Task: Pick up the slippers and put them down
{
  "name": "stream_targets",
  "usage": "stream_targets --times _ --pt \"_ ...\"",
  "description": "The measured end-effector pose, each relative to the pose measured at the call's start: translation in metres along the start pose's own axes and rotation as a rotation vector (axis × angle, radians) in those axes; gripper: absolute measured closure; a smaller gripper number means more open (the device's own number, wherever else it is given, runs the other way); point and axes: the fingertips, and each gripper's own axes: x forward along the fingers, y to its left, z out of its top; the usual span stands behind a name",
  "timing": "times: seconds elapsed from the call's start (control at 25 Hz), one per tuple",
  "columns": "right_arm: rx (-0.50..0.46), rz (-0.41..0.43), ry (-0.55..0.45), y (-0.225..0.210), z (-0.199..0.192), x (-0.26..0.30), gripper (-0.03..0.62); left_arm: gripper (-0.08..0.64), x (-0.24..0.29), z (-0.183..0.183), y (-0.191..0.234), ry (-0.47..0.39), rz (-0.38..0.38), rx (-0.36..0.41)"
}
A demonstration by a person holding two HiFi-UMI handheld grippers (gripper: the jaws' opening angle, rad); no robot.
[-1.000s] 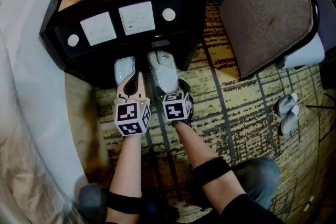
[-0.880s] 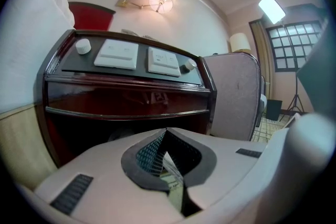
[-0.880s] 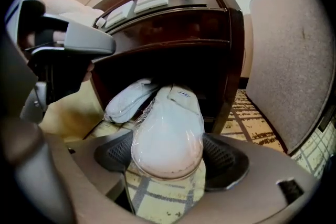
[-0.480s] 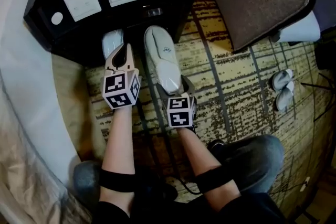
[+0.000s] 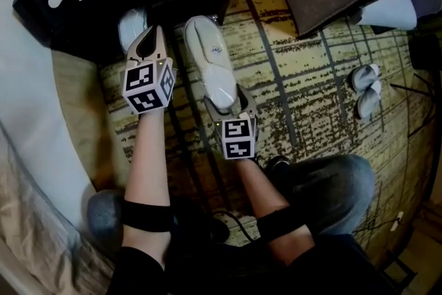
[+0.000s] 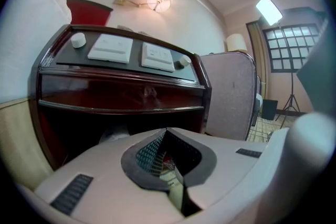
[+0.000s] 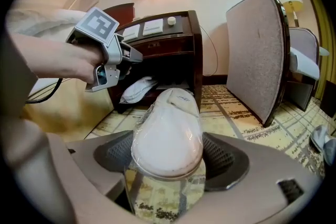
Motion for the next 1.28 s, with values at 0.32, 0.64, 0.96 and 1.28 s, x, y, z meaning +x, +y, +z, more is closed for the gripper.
stream_targets --times 0.32,0.64,0.96,1.28 --pt "-0.019 0.019 0.027 0.005 -0.034 0.000 0.186 0.560 0.004 -0.001 -0.013 0.003 -0.022 -0.006" --pt "0.005 0.023 0.134 0.007 -0.072 0.022 0.184 0.560 0.003 -0.006 -0.007 0.012 -0.020 0.005" --pt "0.028 0.052 0.318 0.008 -0.123 0.031 0.147 0.560 0.001 -0.018 0.000 0.034 -0.007 0.002" --pt "0.049 0.052 0.359 0.012 -0.135 0.032 0.067 0.560 0.000 -0.016 -0.002 0.033 -0.011 0.016"
